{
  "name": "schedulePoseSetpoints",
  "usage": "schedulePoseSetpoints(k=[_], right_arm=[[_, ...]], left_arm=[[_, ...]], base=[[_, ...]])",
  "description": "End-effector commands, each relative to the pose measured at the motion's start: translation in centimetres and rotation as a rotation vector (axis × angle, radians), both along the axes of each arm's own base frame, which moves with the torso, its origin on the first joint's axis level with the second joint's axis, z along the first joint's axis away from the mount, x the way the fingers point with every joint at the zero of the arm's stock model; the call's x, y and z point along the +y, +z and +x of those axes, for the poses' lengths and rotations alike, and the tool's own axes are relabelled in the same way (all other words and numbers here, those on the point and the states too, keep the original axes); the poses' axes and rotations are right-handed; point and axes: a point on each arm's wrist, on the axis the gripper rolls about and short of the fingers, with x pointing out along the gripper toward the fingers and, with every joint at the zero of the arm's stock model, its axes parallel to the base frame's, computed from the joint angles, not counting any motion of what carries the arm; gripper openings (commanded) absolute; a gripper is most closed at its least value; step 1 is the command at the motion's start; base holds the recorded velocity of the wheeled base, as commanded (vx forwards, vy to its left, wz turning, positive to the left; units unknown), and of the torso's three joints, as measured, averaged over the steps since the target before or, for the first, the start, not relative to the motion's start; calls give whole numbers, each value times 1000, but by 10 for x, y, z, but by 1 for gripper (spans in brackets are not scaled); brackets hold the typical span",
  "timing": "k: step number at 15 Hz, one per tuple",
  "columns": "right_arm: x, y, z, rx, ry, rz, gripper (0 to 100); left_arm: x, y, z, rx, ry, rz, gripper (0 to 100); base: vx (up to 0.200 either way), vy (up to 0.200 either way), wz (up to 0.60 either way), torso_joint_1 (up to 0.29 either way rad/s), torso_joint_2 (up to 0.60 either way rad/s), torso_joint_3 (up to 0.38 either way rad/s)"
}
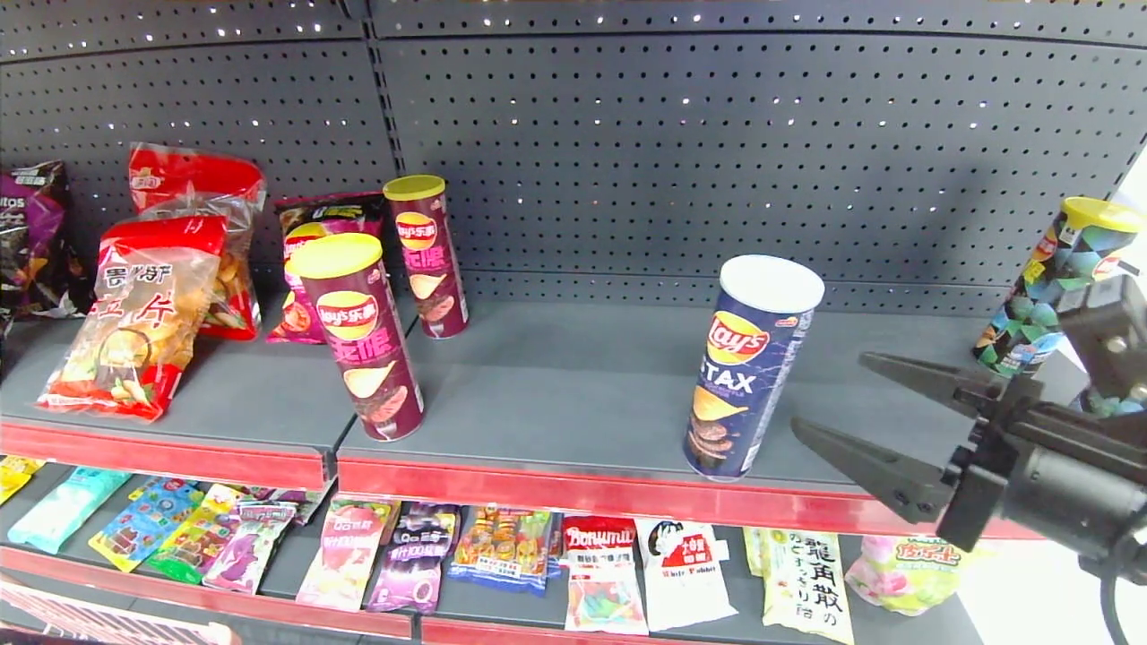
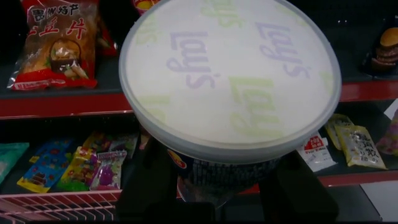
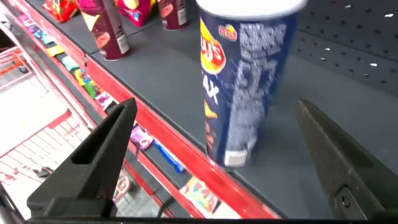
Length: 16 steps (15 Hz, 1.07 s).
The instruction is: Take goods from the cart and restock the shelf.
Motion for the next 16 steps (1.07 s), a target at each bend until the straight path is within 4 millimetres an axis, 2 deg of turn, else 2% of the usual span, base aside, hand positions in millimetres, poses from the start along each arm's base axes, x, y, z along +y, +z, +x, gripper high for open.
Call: schedulePoseSetpoints(k=[1,3,4,6,8,9,11,12,14,16], right_arm=[[-24,3,-30,-93,-53,9,100],[-55,8,-39,-156,-245,-24,100],[-62,10,-42,-157,-286,-29,100],[-84,5,-69,-121,-395,-51,100],[-88,2,-95,-84,-438,-52,100],[-89,3,-99,-71,-469,-48,100],[-94,-5,-114,-44,-649,-48,100],[-94,-10,-119,-35,-662,-50,100],[-90,-29,-147,-25,-641,-49,100],[-88,-48,-162,-42,-589,-41,100]], left_arm=[[0,3,1,1,-7,0,0],[-1,4,1,3,-28,0,0],[-1,4,1,3,-39,-2,0],[-2,5,4,10,-82,-8,0],[-2,14,10,-25,-119,-19,0],[-3,18,13,-33,-136,-24,0],[-4,31,23,-57,-202,-23,0],[-4,33,26,-61,-213,-24,0],[-5,41,35,-82,-223,-43,0],[-5,41,35,-82,-225,-44,0]], base=[[0,0,0,0,0,0],[0,0,0,0,0,0],[0,0,0,0,0,0],[0,0,0,0,0,0],[0,0,0,0,0,0],[0,0,0,0,0,0],[0,0,0,0,0,0],[0,0,0,0,0,0],[0,0,0,0,0,0],[0,0,0,0,0,0]])
